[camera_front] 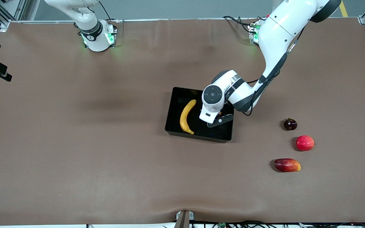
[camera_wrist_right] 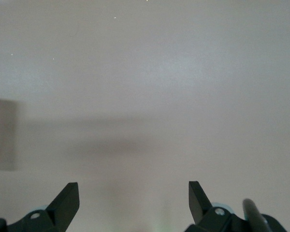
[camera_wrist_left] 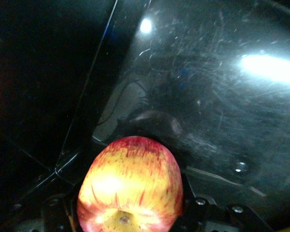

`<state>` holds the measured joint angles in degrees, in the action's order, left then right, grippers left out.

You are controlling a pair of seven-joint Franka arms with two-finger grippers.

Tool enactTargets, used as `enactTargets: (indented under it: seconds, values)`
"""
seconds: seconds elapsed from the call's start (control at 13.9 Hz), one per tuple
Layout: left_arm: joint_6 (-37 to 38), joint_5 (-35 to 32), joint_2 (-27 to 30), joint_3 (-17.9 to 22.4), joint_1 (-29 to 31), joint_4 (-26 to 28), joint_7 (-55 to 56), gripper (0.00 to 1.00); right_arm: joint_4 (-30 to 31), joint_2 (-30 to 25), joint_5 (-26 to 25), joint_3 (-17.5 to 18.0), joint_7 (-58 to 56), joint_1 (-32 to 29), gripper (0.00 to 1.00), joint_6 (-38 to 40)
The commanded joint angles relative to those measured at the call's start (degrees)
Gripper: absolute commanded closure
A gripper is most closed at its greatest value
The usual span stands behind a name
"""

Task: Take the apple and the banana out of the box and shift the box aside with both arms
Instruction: 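Grasp the red-yellow apple with the left gripper and lift it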

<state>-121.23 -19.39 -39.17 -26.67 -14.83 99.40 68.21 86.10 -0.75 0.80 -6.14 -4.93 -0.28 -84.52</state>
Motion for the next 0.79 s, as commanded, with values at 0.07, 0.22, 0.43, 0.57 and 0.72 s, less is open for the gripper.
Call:
enactTargets:
  seconds: [0.07,0.22,0.43,0.57,0.72]
  values:
    - [1.5,-0.7,8.5,-0.1,-0.2,0.4,1.4,1.0,-0.6,0.3,-0.4,0.9,-0.3,-1.2,0.0,0.2]
    - [7.6,-0.6,10.4,-1.0,0.2,-3.7,1.0,1.0,-0.6,0.3,-0.4,0.9,-0.2,-1.3,0.0,0.1]
    - [16.3,-0.5,11.7,-1.0,3.0,-10.3,-6.8,1.0,-0.5,0.7,-0.4,0.9,0.1,-1.2,0.0,0.1]
    - [16.9,-0.4,12.7,-1.1,8.1,-10.5,-13.6,1.0,-0.5,0.8,-0.3,0.9,0.1,-1.2,0.0,0.1]
    - [17.5,0.3,12.7,-1.0,12.9,-10.1,-19.8,1.0,-0.6,0.8,-0.4,0.9,0.1,-1.2,0.0,-0.1]
